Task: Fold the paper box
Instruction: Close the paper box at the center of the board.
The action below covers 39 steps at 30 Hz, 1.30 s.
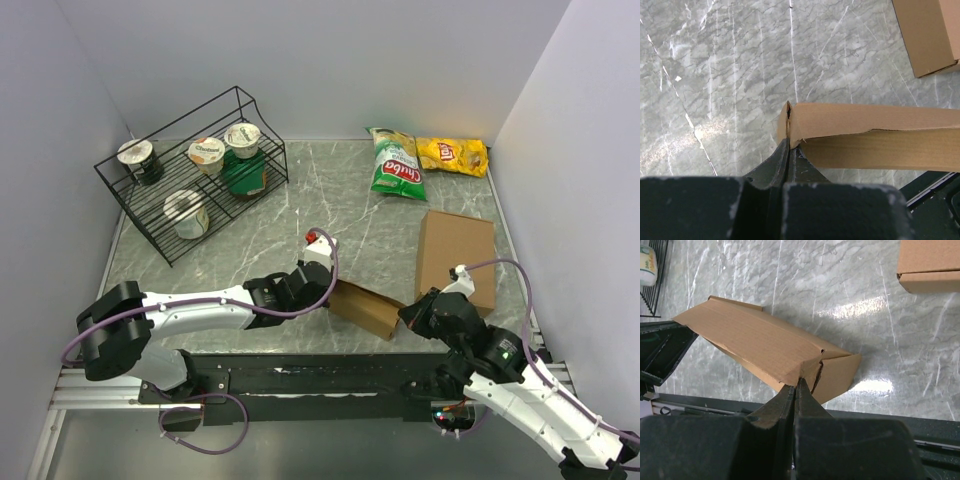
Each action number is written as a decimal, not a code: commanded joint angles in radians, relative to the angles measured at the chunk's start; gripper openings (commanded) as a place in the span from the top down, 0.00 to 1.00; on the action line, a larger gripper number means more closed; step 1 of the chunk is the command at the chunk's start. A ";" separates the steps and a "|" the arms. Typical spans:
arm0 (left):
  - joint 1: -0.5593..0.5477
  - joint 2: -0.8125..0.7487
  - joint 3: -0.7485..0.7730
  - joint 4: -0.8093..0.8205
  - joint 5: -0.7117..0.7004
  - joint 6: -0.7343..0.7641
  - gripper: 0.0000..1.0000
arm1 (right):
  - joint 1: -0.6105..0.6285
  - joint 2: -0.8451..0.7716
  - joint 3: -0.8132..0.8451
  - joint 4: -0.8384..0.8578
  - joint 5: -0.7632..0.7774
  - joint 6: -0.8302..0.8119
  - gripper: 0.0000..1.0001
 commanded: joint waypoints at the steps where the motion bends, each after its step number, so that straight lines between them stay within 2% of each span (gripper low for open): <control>1: 0.019 0.037 -0.019 -0.155 -0.021 0.010 0.99 | 0.003 0.028 -0.039 -0.103 -0.019 -0.014 1.00; 11: 0.034 0.040 -0.033 -0.144 -0.007 0.007 0.99 | 0.004 0.034 -0.021 -0.168 -0.022 -0.024 1.00; 39: 0.125 0.014 -0.097 -0.115 0.025 0.027 0.99 | 0.060 0.163 0.005 -0.186 -0.028 -0.062 1.00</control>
